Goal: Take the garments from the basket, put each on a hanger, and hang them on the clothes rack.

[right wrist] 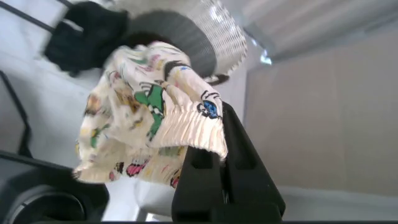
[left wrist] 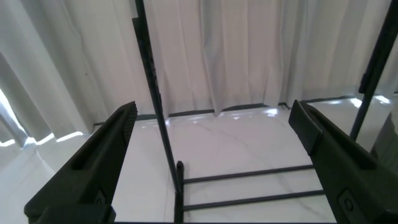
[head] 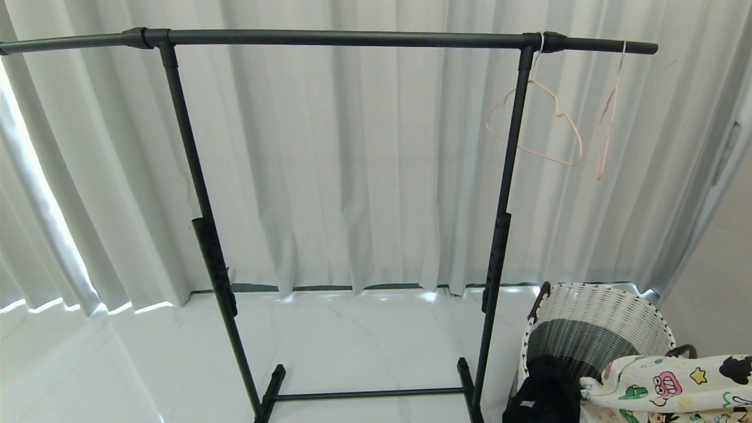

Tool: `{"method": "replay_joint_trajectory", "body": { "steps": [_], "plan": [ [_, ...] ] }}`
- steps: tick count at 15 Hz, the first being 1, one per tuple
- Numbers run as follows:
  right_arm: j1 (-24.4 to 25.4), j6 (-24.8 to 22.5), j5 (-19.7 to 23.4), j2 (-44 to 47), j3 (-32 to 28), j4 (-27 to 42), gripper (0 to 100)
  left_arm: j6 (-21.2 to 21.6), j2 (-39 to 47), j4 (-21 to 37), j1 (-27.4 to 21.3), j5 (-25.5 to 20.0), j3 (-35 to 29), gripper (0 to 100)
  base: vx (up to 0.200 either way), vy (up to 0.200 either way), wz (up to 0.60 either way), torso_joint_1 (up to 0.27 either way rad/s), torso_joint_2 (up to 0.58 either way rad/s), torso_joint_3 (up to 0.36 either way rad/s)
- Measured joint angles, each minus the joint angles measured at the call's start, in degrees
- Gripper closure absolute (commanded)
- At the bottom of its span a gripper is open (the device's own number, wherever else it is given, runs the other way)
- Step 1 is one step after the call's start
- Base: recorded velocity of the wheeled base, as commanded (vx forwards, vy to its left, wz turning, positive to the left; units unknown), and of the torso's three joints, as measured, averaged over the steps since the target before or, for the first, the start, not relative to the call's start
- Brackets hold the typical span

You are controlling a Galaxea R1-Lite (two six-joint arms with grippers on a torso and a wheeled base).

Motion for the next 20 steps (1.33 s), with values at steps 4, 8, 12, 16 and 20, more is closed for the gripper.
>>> {"method": "replay_joint_trajectory", "body": {
  "steps": [4,8,12,16,20],
  "plan": [
    [0.00,0.33,7.45,-0.07,-0.09,-0.05,100,-0.13,0.00,0.00,0.00,0.01,0.00,0,-0.200,0.000,0.00,0.000,0.00,0.004],
    [1.13,0.35,10.75,0.98,-0.85,-0.24,100,-0.22,0.00,-0.02,0.00,0.00,-0.02,0,-0.050,0.000,0.00,0.002,0.00,-0.001],
    [5.19,0.39,11.50,5.44,-6.52,-0.63,100,-0.46,0.00,-0.02,0.00,0.00,-0.02,0,0.000,0.000,0.00,0.000,0.00,0.000],
    [13.14,2.85,11.50,11.34,-5.51,-1.26,100,0.33,0.11,0.00,-0.05,0.01,-0.02,0,0.000,0.000,0.00,0.000,0.00,0.000],
    [25.58,16.29,11.22,16.41,-3.25,-4.27,100,-0.11,0.10,-0.05,-0.09,0.04,-0.02,0,0.000,0.000,0.00,0.000,0.00,0.000]
  ]
}}
